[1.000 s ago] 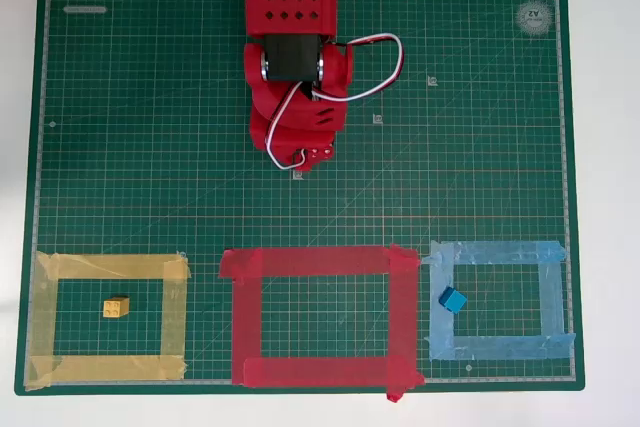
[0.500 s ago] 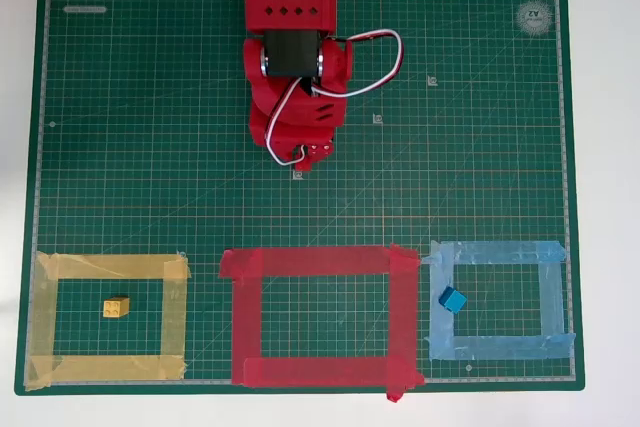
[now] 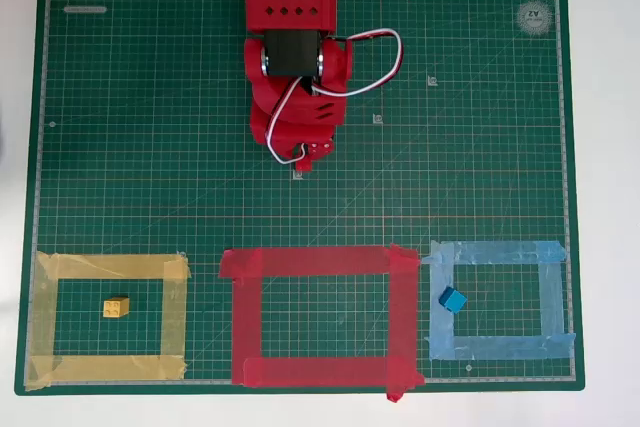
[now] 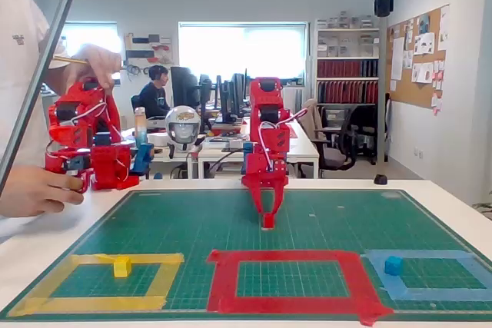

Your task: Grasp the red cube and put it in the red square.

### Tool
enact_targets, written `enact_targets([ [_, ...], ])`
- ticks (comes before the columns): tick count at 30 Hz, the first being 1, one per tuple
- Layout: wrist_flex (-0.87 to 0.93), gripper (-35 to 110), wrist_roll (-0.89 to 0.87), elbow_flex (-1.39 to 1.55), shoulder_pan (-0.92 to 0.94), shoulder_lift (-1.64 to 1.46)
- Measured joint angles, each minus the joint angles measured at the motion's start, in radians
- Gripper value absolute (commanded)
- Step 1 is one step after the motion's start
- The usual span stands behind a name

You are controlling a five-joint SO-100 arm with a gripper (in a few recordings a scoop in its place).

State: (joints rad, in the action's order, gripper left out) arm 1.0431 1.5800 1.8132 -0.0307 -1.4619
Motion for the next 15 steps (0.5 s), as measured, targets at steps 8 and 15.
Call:
enact_targets([
  [8,0.000,12,0.000,0.000,-0.041,0.003],
  [15,0.000,12,0.000,0.000,-0.041,0.003],
])
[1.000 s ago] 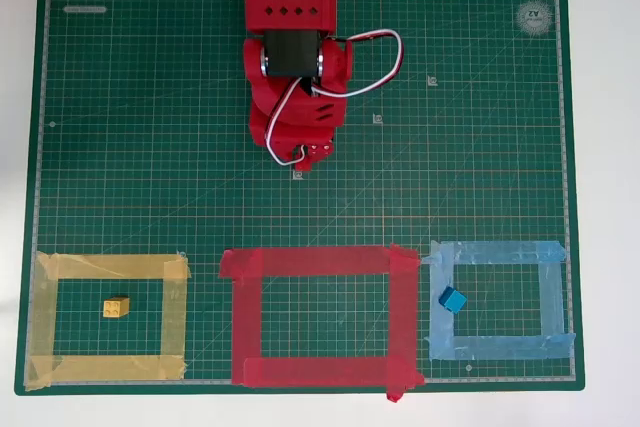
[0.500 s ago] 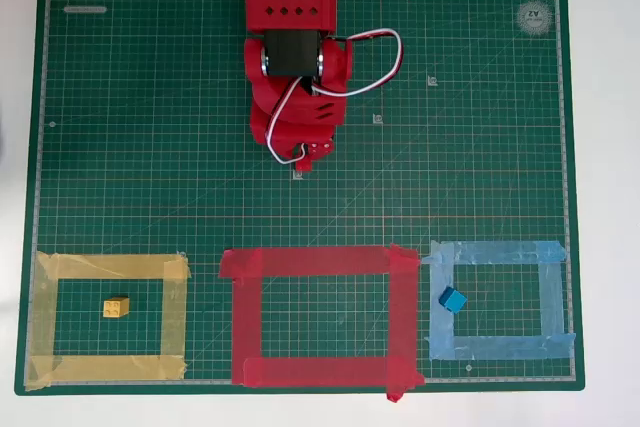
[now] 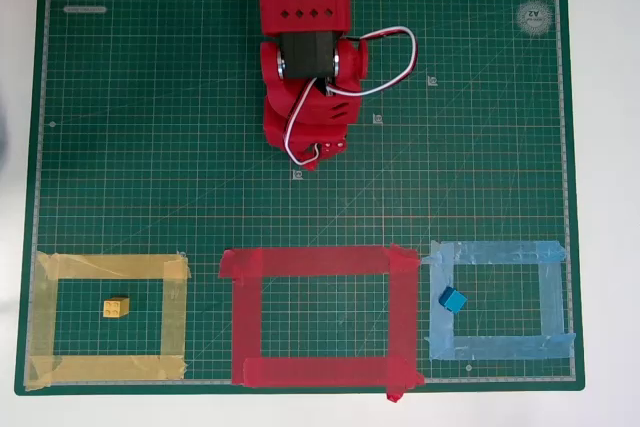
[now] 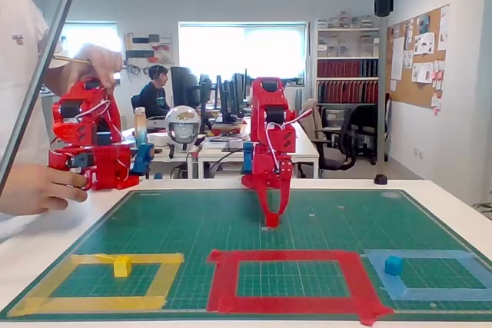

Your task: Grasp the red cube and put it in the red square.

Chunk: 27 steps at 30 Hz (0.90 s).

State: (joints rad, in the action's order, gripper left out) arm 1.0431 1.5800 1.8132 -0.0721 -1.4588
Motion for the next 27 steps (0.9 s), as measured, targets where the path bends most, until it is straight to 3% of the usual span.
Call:
enact_targets([
  [27,-0.064,13,0.000,0.008,0.000,0.075],
])
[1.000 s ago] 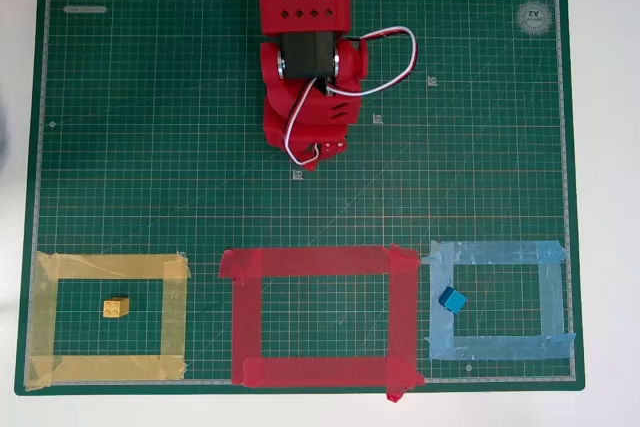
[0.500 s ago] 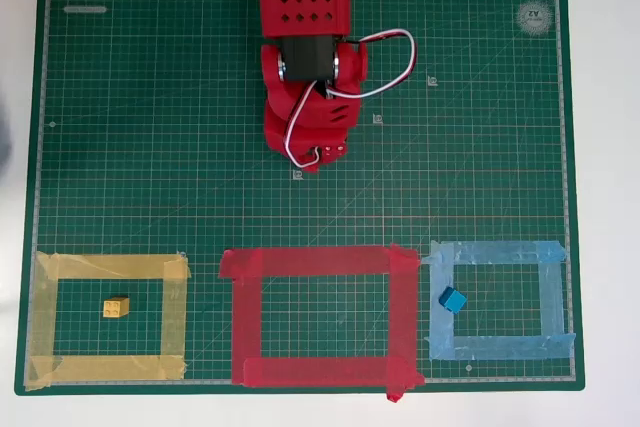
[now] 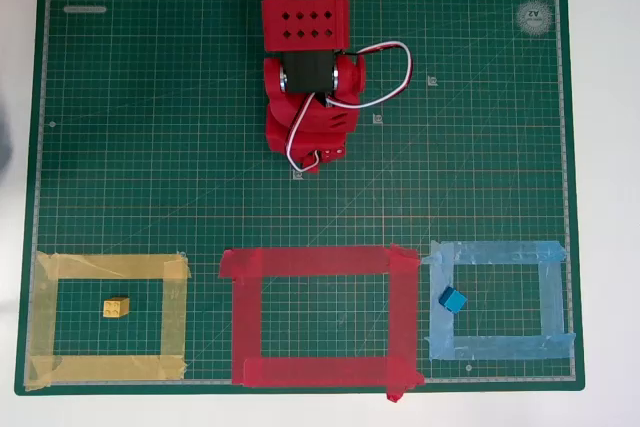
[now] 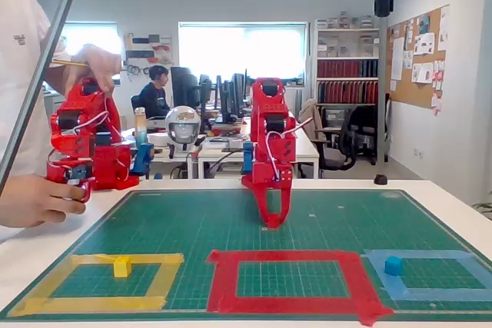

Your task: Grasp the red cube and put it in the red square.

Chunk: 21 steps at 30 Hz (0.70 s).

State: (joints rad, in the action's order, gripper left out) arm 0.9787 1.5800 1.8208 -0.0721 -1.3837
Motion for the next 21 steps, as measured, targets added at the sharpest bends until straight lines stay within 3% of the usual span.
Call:
enact_targets([
  [9,-0.003,12,0.000,-0.051,-0.002,0.041],
  [14,-0.003,-1,0.000,-0.074,-0.003,0.052],
  [21,-0.003,-1,0.000,-0.075,-0.003,0.052],
])
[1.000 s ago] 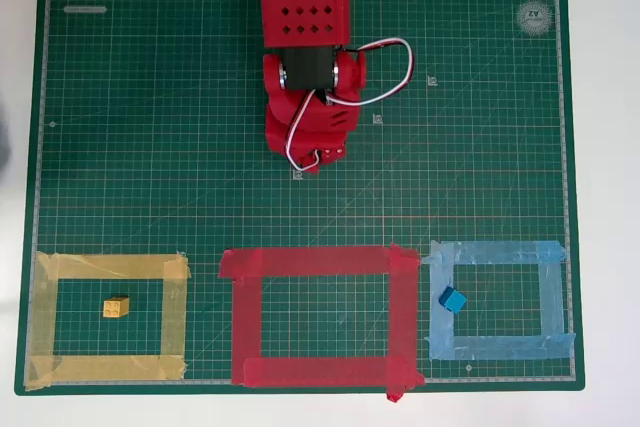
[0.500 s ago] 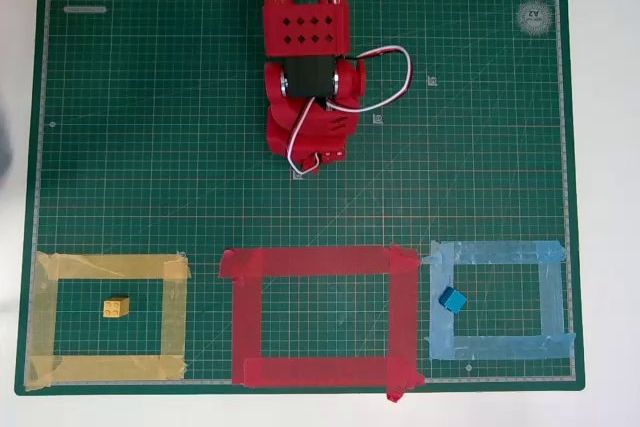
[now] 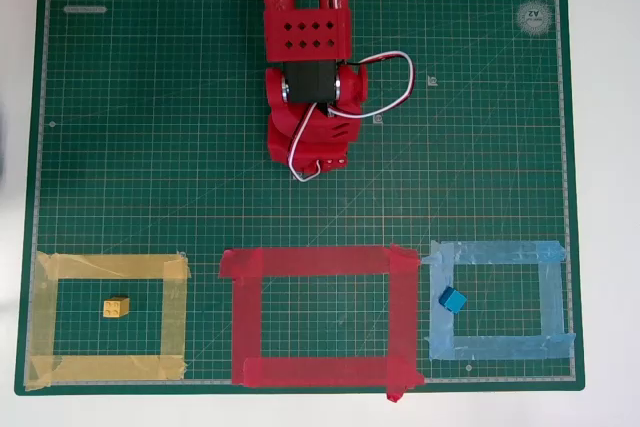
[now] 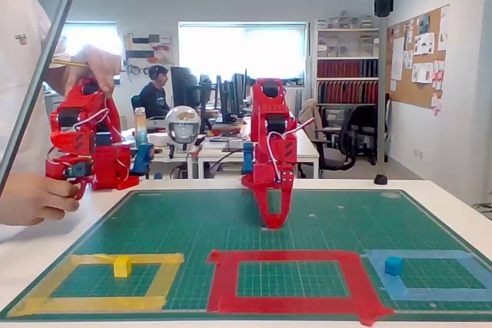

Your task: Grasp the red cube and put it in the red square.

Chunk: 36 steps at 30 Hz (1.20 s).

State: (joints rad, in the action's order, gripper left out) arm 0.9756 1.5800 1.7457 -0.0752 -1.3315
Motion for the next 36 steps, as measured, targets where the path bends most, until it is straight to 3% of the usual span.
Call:
enact_targets([
  [12,0.002,-1,0.000,-0.213,0.000,0.043],
  [28,0.325,-1,0.025,-1.101,0.114,0.621],
  [36,0.225,-1,-0.012,-1.345,0.133,0.811],
])
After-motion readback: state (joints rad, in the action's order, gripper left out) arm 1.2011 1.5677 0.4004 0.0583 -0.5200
